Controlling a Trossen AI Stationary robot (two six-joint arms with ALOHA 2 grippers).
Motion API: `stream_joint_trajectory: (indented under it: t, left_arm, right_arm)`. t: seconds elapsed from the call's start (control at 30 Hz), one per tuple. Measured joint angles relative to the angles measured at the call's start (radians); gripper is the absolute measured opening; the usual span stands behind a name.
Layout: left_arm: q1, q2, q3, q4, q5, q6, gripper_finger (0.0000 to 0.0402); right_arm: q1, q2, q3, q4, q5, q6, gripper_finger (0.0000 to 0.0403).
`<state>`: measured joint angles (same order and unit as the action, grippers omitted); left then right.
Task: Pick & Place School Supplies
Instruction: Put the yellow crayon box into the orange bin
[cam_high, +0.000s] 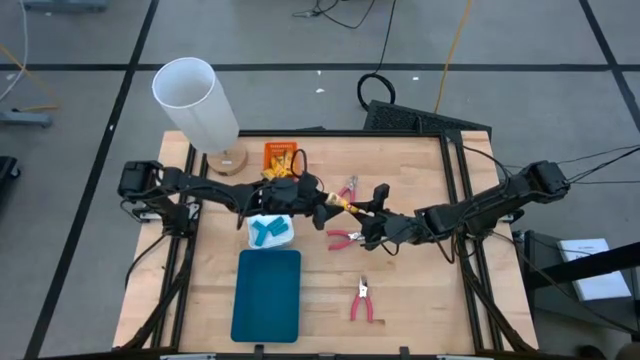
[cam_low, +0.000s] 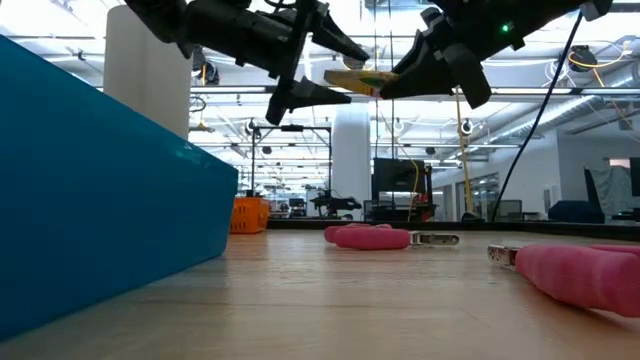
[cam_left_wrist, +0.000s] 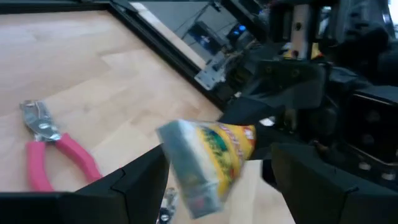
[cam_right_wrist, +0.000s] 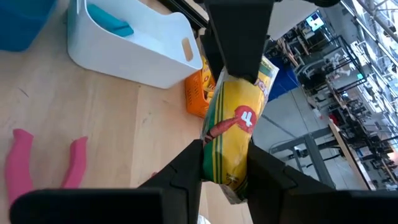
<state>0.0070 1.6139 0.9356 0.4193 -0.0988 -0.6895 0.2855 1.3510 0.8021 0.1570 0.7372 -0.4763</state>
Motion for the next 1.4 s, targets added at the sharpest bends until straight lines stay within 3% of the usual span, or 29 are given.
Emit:
stream_joint_trajectory:
  t: [0.13,0.43,0.57,0.77,0.93,1.13,1.27,1.4]
  left_arm:
    - [0.000,0.001,0.000,0.003,0.009,0.009,0.0257]
    - [0.001,0.001,0.000,0.004,0.020,0.010,0.0118]
    - [0.006,0.001,0.000,0.010,0.024,0.026,0.0077]
    - [0.030,-0.010,0.000,0.021,0.032,0.089,0.0079]
    - [0.052,-0.053,0.001,0.021,0.022,0.153,0.0096]
    - [0.065,-0.145,0.001,-0.082,-0.004,0.277,0.0075]
    - [0.066,-0.209,0.002,-0.226,-0.132,0.377,0.0075]
    - [0.066,-0.233,0.001,-0.415,-0.367,0.416,0.0089]
  right_arm:
    - [0.000,0.000,0.000,0.000,0.000,0.000,0.0086]
    - [0.000,0.000,0.000,-0.002,-0.001,0.000,0.0086]
    - [0.000,0.000,0.000,-0.005,0.000,0.067,0.0098]
    - [0.012,-0.009,0.001,-0.031,0.002,0.293,0.0163]
    - [0.033,-0.050,0.002,-0.159,-0.011,0.455,0.0217]
    - [0.048,-0.113,-0.001,-0.329,-0.008,0.650,0.0243]
    - [0.058,-0.145,-0.052,-0.294,-0.010,0.703,0.0241]
    - [0.060,-0.175,-0.136,-0.200,-0.009,0.726,0.0232]
